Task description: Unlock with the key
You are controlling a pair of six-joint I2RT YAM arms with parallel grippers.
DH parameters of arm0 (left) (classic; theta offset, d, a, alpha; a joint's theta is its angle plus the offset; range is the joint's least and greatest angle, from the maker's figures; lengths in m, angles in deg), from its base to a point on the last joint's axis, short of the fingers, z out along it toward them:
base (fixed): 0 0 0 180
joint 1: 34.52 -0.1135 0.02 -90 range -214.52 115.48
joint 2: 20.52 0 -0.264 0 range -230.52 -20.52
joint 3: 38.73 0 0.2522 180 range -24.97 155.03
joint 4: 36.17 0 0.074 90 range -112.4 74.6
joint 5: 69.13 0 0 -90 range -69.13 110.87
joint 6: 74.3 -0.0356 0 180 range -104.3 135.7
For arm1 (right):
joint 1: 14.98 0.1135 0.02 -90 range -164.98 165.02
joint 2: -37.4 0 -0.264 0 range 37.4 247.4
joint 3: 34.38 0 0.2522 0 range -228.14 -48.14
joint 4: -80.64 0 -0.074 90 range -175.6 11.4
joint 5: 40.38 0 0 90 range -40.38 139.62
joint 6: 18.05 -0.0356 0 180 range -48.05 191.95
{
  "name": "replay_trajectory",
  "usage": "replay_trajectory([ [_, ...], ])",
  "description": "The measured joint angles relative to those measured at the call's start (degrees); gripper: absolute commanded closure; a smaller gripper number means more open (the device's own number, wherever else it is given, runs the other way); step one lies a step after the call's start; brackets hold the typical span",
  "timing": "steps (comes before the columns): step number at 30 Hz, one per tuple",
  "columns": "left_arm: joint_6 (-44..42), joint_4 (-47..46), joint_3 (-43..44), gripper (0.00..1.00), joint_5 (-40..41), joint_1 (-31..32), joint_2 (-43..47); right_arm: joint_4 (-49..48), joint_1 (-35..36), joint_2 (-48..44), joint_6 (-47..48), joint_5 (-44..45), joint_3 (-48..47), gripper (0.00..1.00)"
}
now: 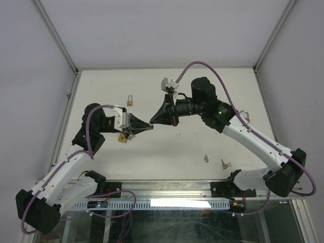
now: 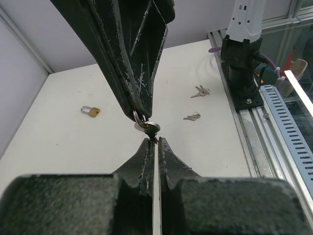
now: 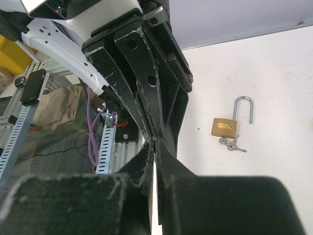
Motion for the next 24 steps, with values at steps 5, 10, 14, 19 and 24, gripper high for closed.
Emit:
replay_trajectory([
  [5, 0.0, 0.6, 0.0, 1.0, 0.3, 0.0, -0.2, -0.7, -0.2, 0.3, -0.4, -0.7, 0.5, 1.0],
  [10, 0.0, 2.8, 0.0, 1.0, 2.3, 0.0, -0.2, -0.5, -1.2, 0.3, -0.3, -0.7, 1.4, 1.0],
  [14, 0.0, 5.0, 0.0, 1.0, 3.7, 0.0, 0.0, 3.7, -1.8, 0.3, 1.8, -0.5, 0.7, 1.0],
  [19, -1.0, 8.6, 0.5, 1.0, 4.7, 0.0, 0.1, 11.3, -1.9, 1.0, 5.6, 0.4, -1.5, 1.0],
  [24, -2.6, 11.8, 1.5, 1.0, 4.7, 0.0, 0.1, 16.3, -1.9, 1.6, 8.4, 1.7, -2.8, 1.0],
])
